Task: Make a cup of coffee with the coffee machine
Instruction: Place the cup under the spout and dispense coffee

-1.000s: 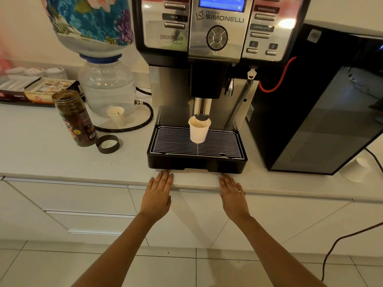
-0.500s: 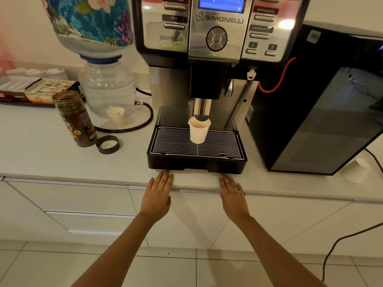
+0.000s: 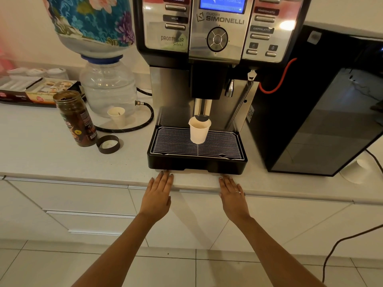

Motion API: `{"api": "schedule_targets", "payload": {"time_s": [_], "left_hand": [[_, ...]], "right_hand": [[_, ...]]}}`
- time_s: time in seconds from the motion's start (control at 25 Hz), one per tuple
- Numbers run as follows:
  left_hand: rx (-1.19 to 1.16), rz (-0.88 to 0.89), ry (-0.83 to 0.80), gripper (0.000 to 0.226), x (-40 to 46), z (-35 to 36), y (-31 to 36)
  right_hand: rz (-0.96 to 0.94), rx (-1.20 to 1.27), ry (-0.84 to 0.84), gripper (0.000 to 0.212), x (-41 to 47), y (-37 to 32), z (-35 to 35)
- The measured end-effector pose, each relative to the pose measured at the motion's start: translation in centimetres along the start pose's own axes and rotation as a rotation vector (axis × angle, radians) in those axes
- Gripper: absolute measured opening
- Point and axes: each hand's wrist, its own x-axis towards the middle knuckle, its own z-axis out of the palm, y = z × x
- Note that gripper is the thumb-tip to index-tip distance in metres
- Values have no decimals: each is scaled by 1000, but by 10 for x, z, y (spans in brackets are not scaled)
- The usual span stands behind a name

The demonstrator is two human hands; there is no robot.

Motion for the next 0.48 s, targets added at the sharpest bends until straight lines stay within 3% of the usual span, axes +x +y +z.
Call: {"api": "schedule_targets", "payload": {"time_s": [0.48], "left_hand": [[-6, -2, 5, 72, 0, 0, 1]], "right_hand": [[3, 1, -12, 55, 0, 0, 1]]}}
